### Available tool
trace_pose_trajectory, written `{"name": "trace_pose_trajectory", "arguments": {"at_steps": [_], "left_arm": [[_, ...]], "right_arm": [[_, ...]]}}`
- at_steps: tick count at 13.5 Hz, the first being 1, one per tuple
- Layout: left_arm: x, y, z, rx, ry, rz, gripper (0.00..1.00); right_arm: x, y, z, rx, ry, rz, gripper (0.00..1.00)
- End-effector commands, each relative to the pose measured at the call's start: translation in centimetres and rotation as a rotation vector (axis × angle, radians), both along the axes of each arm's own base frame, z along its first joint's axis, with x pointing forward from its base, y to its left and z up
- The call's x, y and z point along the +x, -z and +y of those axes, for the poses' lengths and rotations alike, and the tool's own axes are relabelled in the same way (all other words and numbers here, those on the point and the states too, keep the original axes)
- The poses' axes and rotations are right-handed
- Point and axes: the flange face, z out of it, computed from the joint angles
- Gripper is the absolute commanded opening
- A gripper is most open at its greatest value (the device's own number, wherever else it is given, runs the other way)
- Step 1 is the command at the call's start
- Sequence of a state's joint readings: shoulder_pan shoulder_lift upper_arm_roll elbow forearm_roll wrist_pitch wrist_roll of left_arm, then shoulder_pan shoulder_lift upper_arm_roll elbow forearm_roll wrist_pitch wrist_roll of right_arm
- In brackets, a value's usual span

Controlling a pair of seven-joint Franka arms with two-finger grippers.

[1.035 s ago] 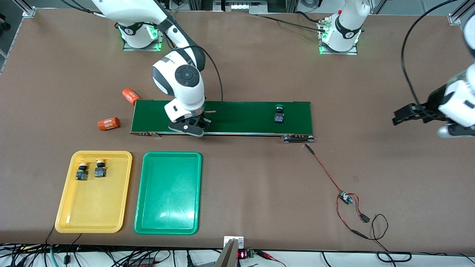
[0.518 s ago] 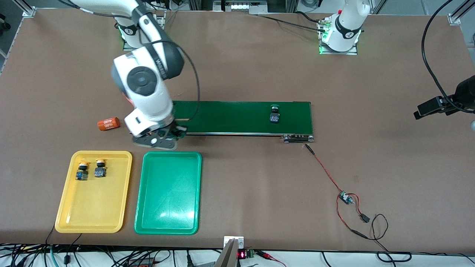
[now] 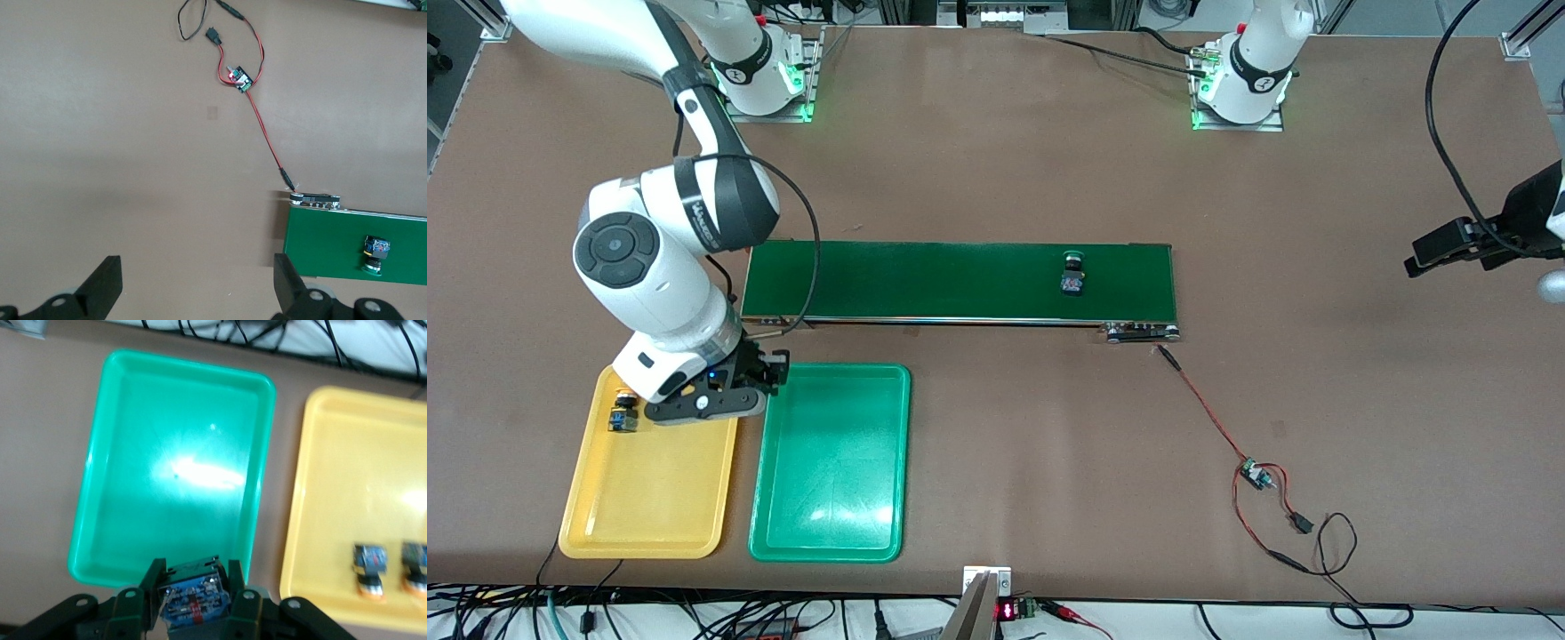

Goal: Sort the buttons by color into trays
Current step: 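Lower the button into the green tray and open the right gripper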

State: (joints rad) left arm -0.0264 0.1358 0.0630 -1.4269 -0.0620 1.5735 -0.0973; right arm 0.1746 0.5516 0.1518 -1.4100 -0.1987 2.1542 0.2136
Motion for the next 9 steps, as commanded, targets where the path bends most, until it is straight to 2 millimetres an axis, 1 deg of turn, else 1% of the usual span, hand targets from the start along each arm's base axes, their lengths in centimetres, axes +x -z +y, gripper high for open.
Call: {"name": "trace_pose_trajectory", "arguments": {"at_steps": [1, 3, 6, 7, 9], "left_arm": [[-0.9, -1.1, 0.4, 0.051, 0.047, -0.004, 1.00], [-1.5, -1.6, 0.9, 0.041, 0.075, -0.007, 1.00], [-3.6, -0.9, 0.8, 0.044, 0.091, 0.020, 1.00], [-4.1, -1.2, 0.6, 0.044, 0.093, 0.005, 1.00], [-4.1, -1.1, 0.1, 0.039, 0.099, 0.005, 1.00]], "right_arm": [[2.5, 2.3, 0.1, 0.040, -0.082, -0.079, 0.09], [3.8, 5.5, 0.0, 0.057, -0.155, -0.152, 0.09], [4.7, 10.0, 0.6, 0.102, -0.174, -0.250, 0.09], [4.8, 10.9, 0.7, 0.110, -0.176, -0.266, 0.09], [4.9, 12.9, 0.9, 0.125, -0.190, -0.305, 0.09]]}}
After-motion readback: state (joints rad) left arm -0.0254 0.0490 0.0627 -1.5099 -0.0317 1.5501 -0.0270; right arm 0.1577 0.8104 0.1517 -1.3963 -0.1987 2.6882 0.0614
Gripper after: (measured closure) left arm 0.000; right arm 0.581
